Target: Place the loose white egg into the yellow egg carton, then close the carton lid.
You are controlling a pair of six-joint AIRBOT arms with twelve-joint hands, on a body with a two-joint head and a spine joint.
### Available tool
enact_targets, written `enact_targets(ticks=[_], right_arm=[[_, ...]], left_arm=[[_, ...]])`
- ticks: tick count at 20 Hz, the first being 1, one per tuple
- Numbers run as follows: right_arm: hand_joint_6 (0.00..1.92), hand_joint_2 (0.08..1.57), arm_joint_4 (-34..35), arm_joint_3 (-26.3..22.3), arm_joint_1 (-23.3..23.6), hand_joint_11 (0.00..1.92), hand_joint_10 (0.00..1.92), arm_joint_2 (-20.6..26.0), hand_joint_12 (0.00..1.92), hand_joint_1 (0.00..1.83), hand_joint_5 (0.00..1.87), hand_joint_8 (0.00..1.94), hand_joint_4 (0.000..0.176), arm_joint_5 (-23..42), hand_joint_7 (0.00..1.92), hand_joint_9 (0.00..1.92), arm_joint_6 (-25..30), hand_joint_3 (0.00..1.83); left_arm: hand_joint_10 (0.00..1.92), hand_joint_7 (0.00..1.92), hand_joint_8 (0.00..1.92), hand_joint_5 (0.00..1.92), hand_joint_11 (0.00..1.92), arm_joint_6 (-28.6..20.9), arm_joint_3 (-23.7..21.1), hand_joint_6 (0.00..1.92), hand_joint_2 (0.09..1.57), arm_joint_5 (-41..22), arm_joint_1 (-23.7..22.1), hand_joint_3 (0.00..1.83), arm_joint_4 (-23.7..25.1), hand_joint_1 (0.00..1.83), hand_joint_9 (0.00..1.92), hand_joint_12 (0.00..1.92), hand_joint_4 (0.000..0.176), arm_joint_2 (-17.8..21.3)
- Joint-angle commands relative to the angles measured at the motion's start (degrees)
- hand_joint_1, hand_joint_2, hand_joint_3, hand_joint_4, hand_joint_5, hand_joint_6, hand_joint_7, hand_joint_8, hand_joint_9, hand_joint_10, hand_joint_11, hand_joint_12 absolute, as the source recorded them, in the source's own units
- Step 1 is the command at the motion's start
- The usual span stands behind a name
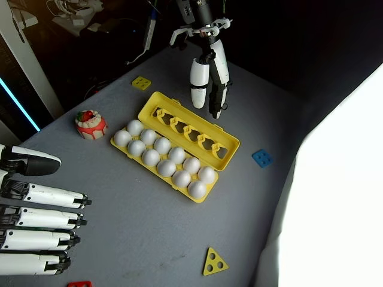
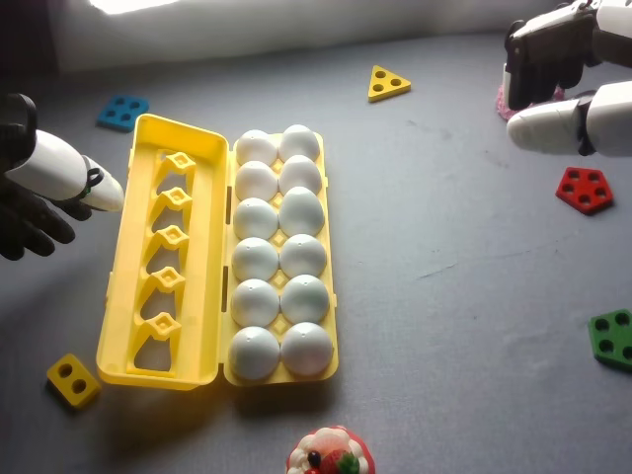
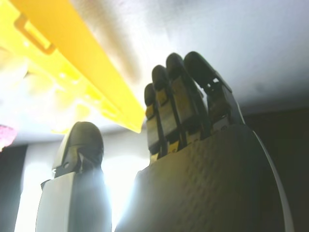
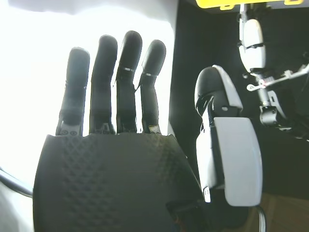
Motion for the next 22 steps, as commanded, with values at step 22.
enact_targets(ticks=[22], right_arm=[[1.13, 1.24, 0.02, -1.97, 1.48, 0.14, 1.49, 0.29, 1.89, 0.47, 0.5, 1.09, 0.0, 5.56, 0.49, 0.36, -0.99, 0.0]], left_arm=[[0.07, 0.51, 0.01, 0.43, 0.0, -0.23, 0.16, 0.0, 1.25, -4.4, 2.78, 0.0, -5.9, 0.45, 0.47, 1.43, 0.01, -2.11]])
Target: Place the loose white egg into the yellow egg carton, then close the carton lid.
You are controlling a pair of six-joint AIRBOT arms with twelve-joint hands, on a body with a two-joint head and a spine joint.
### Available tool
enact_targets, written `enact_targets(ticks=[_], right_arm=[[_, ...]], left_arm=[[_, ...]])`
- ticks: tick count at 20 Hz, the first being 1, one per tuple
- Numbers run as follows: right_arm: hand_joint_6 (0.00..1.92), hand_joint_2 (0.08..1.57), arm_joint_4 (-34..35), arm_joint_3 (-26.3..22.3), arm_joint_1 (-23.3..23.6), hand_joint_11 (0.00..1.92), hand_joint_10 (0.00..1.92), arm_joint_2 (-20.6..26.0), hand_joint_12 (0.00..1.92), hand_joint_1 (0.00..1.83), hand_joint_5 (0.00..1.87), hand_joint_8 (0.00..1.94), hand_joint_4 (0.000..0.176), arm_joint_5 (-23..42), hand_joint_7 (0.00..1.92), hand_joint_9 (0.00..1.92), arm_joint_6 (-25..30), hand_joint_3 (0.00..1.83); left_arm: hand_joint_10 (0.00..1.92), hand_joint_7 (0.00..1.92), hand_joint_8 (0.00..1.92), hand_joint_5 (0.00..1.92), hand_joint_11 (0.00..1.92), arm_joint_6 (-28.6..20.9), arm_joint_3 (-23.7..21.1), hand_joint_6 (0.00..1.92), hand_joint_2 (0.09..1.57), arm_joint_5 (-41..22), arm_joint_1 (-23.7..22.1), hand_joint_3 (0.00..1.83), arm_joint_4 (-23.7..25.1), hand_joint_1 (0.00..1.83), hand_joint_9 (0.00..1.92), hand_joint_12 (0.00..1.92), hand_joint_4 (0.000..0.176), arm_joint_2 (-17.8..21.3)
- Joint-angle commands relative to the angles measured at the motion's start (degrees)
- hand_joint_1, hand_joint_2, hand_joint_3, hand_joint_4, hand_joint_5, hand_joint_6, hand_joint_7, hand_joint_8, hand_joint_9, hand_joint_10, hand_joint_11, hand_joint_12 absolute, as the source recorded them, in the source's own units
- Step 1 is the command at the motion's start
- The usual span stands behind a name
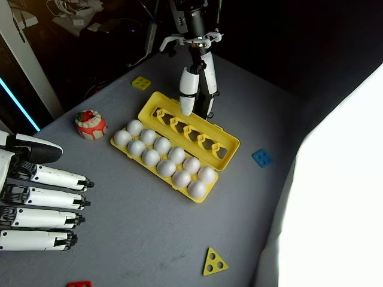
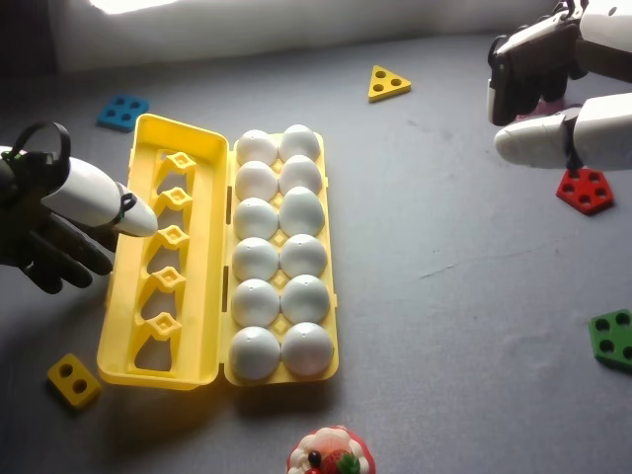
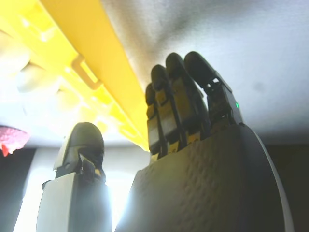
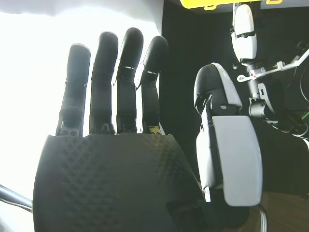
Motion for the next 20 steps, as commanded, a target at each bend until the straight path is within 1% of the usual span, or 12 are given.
enact_targets(ticks=[1, 2, 5, 6, 7, 8, 9, 10, 11, 13, 14, 20], right_arm=[[1.13, 1.24, 0.02, -0.29, 1.08, 0.14, 1.49, 0.36, 1.89, 0.47, 0.5, 1.09, 0.0, 5.9, 0.49, 0.36, -0.1, 0.0], [1.17, 1.25, 0.02, -0.33, 1.1, 0.12, 1.51, 0.36, 1.91, 0.48, 0.47, 1.11, 0.0, 5.9, 0.47, 0.35, -0.11, 0.0], [1.16, 1.24, 0.02, -0.48, 1.13, 0.16, 1.49, 0.37, 1.89, 0.49, 0.48, 1.09, 0.0, 5.89, 0.49, 0.38, -0.18, 0.0], [1.16, 1.24, 0.02, -0.56, 1.19, 0.16, 1.49, 0.37, 1.89, 0.49, 0.48, 1.09, 0.0, 5.86, 0.49, 0.38, -0.2, 0.0], [1.16, 1.25, 0.02, -0.58, 1.21, 0.14, 1.5, 0.38, 1.9, 0.46, 0.48, 1.09, 0.0, 5.86, 0.48, 0.35, -0.2, 0.0], [1.16, 1.25, 0.02, -0.61, 1.22, 0.14, 1.5, 0.38, 1.9, 0.46, 0.48, 1.09, 0.0, 5.86, 0.48, 0.35, -0.2, 0.0], [1.16, 1.26, 0.02, -0.64, 1.22, 0.14, 1.5, 0.38, 1.91, 0.46, 0.48, 1.1, 0.0, 5.86, 0.48, 0.35, -0.21, 0.0], [1.16, 1.26, 0.02, -0.65, 1.22, 0.14, 1.5, 0.39, 1.91, 0.46, 0.48, 1.1, 0.0, 5.86, 0.48, 0.35, -0.22, 0.0], [1.17, 1.26, 0.02, -0.68, 1.22, 0.15, 1.5, 0.39, 1.91, 0.45, 0.48, 1.1, 0.0, 5.86, 0.47, 0.35, -0.23, 0.0], [1.18, 1.25, 0.02, -0.73, 1.22, 0.15, 1.51, 0.39, 1.91, 0.45, 0.47, 1.11, 0.0, 5.86, 0.46, 0.35, -0.24, 0.0], [1.19, 1.25, 0.02, -0.76, 1.23, 0.16, 1.49, 0.4, 1.91, 0.45, 0.48, 1.09, 0.0, 5.86, 0.49, 0.37, -0.27, 0.0], [1.16, 1.24, 0.02, -0.89, 1.25, 0.19, 1.5, 0.42, 1.91, 0.47, 0.49, 1.1, 0.0, 5.79, 0.5, 0.38, -0.37, 0.0]], left_arm=[[0.07, 0.51, 0.01, 0.43, 0.0, -0.14, -0.27, 0.0, 1.25, -2.46, -0.41, 0.0, 0.21, 0.45, 0.47, 1.43, 0.01, -0.18], [0.07, 0.52, 0.01, 0.44, 0.0, -0.14, -0.51, 0.01, 1.26, -2.62, -0.52, 0.0, -0.11, 0.45, 0.47, 1.43, 0.003, -0.18], [0.08, 0.52, 0.01, 0.45, 0.0, -0.09, -1.17, 0.01, 1.25, -2.66, -1.77, 0.0, -0.14, 0.46, 0.47, 1.44, 0.003, -0.18], [0.08, 0.52, 0.01, 0.45, 0.0, 0.55, -1.33, 0.01, 1.25, -2.77, -3.1, 0.0, -0.14, 0.46, 0.47, 1.44, 0.003, -0.18], [0.08, 0.53, 0.01, 0.46, 0.0, 0.94, -1.34, 0.02, 1.26, -2.77, -3.63, 0.0, -0.13, 0.45, 0.48, 1.46, 0.009, -0.18], [0.08, 0.53, 0.01, 0.46, 0.0, 1.39, -1.34, 0.02, 1.26, -2.77, -4.25, 0.0, -0.12, 0.45, 0.48, 1.46, 0.009, -0.2], [0.09, 0.54, 0.01, 0.5, 0.0, 1.84, -1.37, 0.03, 1.26, -2.71, -5.05, 0.0, -0.12, 0.46, 0.48, 1.48, 0.003, -0.26], [0.09, 0.54, 0.01, 0.5, 0.0, 2.31, -1.39, 0.03, 1.26, -2.7, -5.85, 0.0, -0.11, 0.45, 0.48, 1.48, 0.003, -0.36], [0.09, 0.54, 0.01, 0.51, 0.0, 3.18, -1.47, 0.03, 1.25, -2.71, -7.24, 0.0, -0.11, 0.46, 0.48, 1.48, 0.008, -0.52], [0.09, 0.55, 0.02, 0.51, 0.0, 4.27, -1.67, 0.03, 1.25, -2.29, -9.13, 0.0, -0.1, 0.46, 0.47, 1.48, 0.008, -0.68], [0.09, 0.53, 0.01, 0.53, 0.0, 5.04, -1.81, 0.04, 1.25, -1.98, -10.26, 0.0, -0.1, 0.47, 0.47, 1.49, 0.001, -0.81], [0.12, 0.54, 0.01, 0.53, 0.0, 7.51, -5.26, 0.05, 1.25, -0.51, -16.38, 0.0, -0.12, 0.47, 0.46, 1.51, 0.0, -0.88]])
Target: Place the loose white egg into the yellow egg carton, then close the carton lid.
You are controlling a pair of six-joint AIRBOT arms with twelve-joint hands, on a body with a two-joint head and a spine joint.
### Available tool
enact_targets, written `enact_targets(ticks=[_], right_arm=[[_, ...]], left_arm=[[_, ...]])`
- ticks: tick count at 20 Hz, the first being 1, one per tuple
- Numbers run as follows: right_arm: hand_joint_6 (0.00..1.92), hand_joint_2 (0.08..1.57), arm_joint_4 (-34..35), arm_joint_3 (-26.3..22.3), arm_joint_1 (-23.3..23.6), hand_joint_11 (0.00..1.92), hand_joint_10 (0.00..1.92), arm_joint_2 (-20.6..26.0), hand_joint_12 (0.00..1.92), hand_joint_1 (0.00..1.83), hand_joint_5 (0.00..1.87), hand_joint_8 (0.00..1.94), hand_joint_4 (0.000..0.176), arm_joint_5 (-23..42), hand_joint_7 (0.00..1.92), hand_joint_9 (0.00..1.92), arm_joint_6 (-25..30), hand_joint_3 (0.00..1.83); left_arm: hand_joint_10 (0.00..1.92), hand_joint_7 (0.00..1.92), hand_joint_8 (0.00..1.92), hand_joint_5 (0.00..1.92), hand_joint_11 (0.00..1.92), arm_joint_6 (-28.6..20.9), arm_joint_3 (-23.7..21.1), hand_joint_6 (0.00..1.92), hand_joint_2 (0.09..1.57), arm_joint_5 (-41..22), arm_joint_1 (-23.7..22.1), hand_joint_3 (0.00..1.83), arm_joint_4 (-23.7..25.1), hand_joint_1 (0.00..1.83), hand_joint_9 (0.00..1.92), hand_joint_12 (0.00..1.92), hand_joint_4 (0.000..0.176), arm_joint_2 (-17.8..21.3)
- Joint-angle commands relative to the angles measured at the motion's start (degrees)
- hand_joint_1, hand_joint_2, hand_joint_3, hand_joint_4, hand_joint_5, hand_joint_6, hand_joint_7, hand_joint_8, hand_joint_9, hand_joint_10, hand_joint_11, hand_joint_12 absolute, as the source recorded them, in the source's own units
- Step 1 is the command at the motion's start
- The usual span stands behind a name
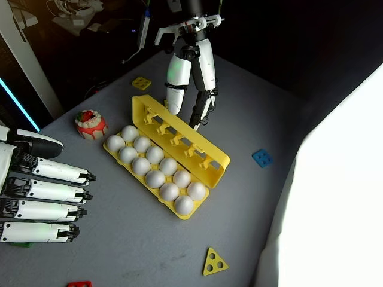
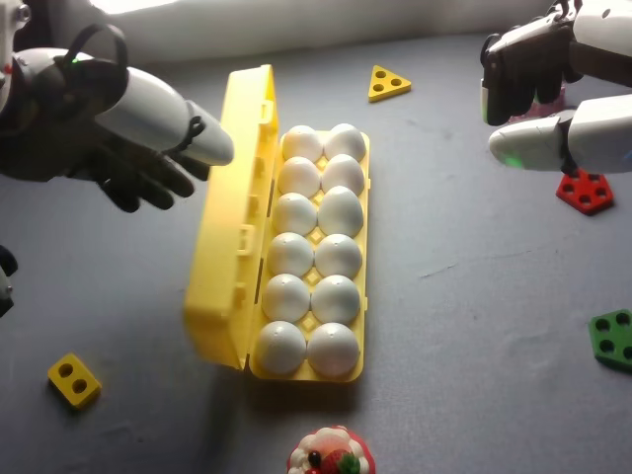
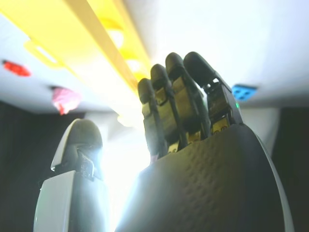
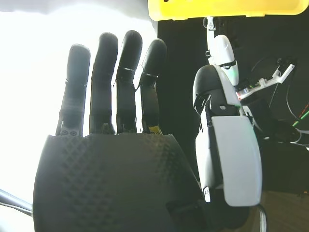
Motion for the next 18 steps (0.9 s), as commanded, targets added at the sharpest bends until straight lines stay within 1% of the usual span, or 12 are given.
enact_targets(ticks=[1, 2, 5, 6, 7, 8, 9, 10, 13, 16, 18], right_arm=[[1.15, 1.24, 0.04, -0.22, 0.9, 0.18, 1.5, 0.4, 1.91, 0.47, 0.51, 1.09, 0.0, 5.87, 0.5, 0.37, 0.03, 0.0], [1.17, 1.25, 0.04, -0.23, 0.9, 0.18, 1.52, 0.4, 1.92, 0.46, 0.5, 1.09, 0.0, 5.86, 0.5, 0.36, 0.02, 0.0], [1.2, 1.25, 0.04, -0.31, 0.93, 0.19, 1.54, 0.4, 1.92, 0.45, 0.49, 1.11, 0.0, 5.83, 0.48, 0.35, -0.01, 0.0], [1.2, 1.25, 0.04, -0.36, 0.95, 0.19, 1.54, 0.4, 1.92, 0.46, 0.48, 1.12, 0.0, 5.83, 0.48, 0.36, -0.04, 0.0], [1.2, 1.25, 0.04, -0.38, 0.96, 0.19, 1.54, 0.4, 1.92, 0.46, 0.48, 1.12, 0.0, 5.83, 0.48, 0.36, -0.05, 0.0], [1.2, 1.25, 0.04, -0.39, 0.98, 0.19, 1.54, 0.4, 1.92, 0.46, 0.48, 1.12, 0.0, 5.83, 0.47, 0.35, -0.06, 0.0], [1.21, 1.25, 0.04, -0.39, 1.01, 0.18, 1.55, 0.4, 1.92, 0.47, 0.47, 1.13, 0.0, 5.83, 0.47, 0.34, -0.06, 0.0], [1.18, 1.25, 0.04, -0.39, 1.01, 0.19, 1.55, 0.41, 1.92, 0.45, 0.48, 1.15, 0.0, 5.83, 0.46, 0.34, -0.08, 0.0], [1.21, 1.25, 0.04, -0.39, 1.01, 0.18, 1.54, 0.41, 1.92, 0.44, 0.46, 1.14, 0.0, 5.81, 0.45, 0.34, -0.12, 0.0], [1.21, 1.26, 0.04, -0.41, 1.04, 0.17, 1.54, 0.41, 1.92, 0.45, 0.46, 1.14, 0.0, 5.81, 0.46, 0.33, -0.12, 0.0], [1.22, 1.25, 0.04, -0.43, 1.05, 0.18, 1.54, 0.41, 1.92, 0.45, 0.46, 1.15, 0.0, 5.8, 0.46, 0.34, -0.13, 0.0]], left_arm=[[0.13, 0.54, 0.01, 0.53, 0.0, 0.03, -0.49, 0.05, 1.25, -2.77, -0.96, 0.0, 0.61, 0.46, 0.46, 1.52, 0.003, -0.17], [0.13, 0.54, 0.01, 0.53, 0.0, 0.06, -1.45, 0.05, 1.25, -2.78, -1.39, 0.0, 0.54, 0.5, 0.45, 1.52, 0.0, -0.17], [0.15, 0.54, 0.01, 0.52, 0.0, 0.87, -4.1, 0.05, 1.25, -2.86, -1.75, 0.0, -0.53, 0.47, 0.45, 1.53, 0.003, -0.17], [0.23, 0.56, 0.01, 0.52, 0.0, 1.24, -5.18, 0.06, 1.25, -2.89, -1.84, 0.0, -0.7, 0.46, 0.42, 1.52, 0.001, -0.17], [0.23, 0.56, 0.01, 0.52, 0.0, 1.73, -5.88, 0.06, 1.25, -2.91, -1.96, 0.0, -1.04, 0.46, 0.42, 1.52, 0.001, -0.17], [0.39, 0.53, 0.0, 0.51, 0.0, 2.32, -6.56, 0.07, 1.25, -2.91, -2.02, 0.0, -1.42, 0.48, 0.35, 1.52, 0.0, -0.17], [0.41, 0.54, 0.0, 0.52, 0.0, 2.79, -7.25, 0.08, 1.26, -2.91, -2.02, 0.0, -1.68, 0.46, 0.34, 1.53, 0.0, -0.17], [0.48, 0.53, 0.0, 0.51, 0.0, 3.57, -8.11, 0.08, 1.26, -2.93, -1.98, 0.0, -2.13, 0.46, 0.3, 1.53, 0.0, -0.17], [0.54, 0.53, 0.01, 0.5, 0.0, 4.17, -10.27, 0.09, 1.26, -3.25, -1.25, 0.0, -2.79, 0.46, 0.28, 1.53, 0.001, -0.15], [0.56, 0.53, 0.0, 0.51, 0.0, 4.33, -12.01, 0.1, 1.25, -4.02, -0.31, 0.0, -3.17, 0.48, 0.27, 1.55, 0.0, -0.17], [0.57, 0.56, 0.01, 0.51, 0.0, 4.71, -13.05, 0.11, 1.26, -4.47, 0.61, 0.0, -3.17, 0.46, 0.28, 1.56, 0.0, -0.19]])
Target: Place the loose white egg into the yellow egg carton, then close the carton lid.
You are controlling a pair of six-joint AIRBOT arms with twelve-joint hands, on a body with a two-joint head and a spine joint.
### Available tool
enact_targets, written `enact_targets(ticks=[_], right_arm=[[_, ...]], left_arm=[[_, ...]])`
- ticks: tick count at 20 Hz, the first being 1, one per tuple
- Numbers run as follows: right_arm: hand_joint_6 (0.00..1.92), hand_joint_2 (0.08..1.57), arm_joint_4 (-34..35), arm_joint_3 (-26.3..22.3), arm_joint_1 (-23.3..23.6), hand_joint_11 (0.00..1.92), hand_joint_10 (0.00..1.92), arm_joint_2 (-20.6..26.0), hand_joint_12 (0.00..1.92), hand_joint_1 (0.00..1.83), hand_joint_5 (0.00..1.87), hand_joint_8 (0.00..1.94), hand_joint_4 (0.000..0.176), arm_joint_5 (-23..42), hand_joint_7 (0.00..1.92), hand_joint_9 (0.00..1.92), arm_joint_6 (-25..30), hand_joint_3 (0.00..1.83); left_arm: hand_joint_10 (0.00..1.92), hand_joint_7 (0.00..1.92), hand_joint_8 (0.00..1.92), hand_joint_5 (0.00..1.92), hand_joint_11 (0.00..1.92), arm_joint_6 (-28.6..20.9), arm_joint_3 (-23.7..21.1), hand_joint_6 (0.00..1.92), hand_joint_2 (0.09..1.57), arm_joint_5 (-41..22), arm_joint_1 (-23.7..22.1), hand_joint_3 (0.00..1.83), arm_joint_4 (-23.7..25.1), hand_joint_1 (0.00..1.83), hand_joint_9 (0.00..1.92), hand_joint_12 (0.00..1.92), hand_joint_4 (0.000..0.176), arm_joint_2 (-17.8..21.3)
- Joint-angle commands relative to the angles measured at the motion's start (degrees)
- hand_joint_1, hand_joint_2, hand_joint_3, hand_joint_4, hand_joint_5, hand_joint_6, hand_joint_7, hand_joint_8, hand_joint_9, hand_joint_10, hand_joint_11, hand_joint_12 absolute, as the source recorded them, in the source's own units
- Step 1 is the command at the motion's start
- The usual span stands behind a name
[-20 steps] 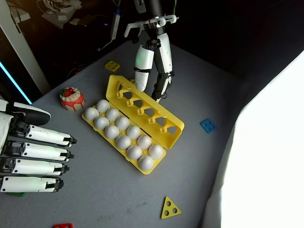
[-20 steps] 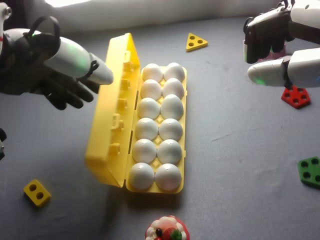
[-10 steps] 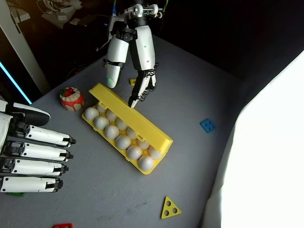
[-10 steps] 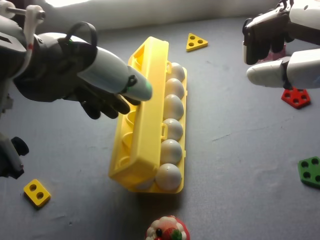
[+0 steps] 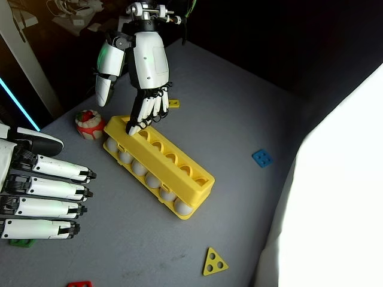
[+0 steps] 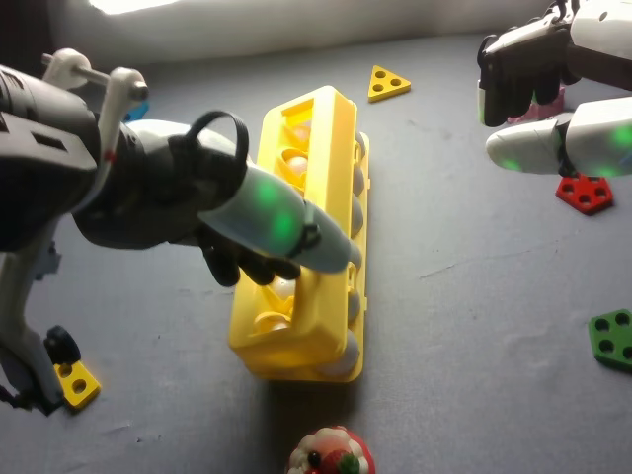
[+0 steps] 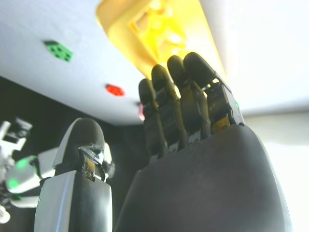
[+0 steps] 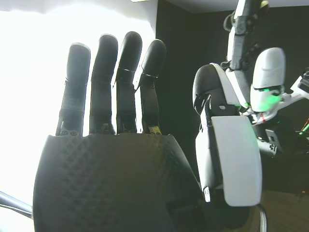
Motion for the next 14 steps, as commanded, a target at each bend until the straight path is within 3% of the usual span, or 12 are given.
enact_targets(ticks=[1, 14], right_arm=[[1.21, 1.25, 0.02, -0.15, 1.03, 0.18, 1.53, 0.41, 1.92, 0.45, 0.48, 1.14, 0.0, 5.82, 0.47, 0.35, 0.09, 0.0], [1.13, 1.25, 0.02, -0.42, 1.09, 0.18, 1.5, 0.4, 1.91, 0.48, 0.51, 1.11, 0.0, 5.69, 0.48, 0.36, -0.02, 0.0]], left_arm=[[0.57, 0.56, 0.01, 0.51, 0.0, 0.07, -0.34, 0.11, 1.26, -3.76, 0.14, 0.0, 0.31, 0.46, 0.28, 1.56, 0.0, -0.21], [0.6, 0.54, 0.0, 0.48, 0.0, 1.54, -2.55, 0.12, 1.27, -8.24, 5.49, 0.0, 0.26, 0.44, 0.24, 1.55, 0.0, -2.04]])
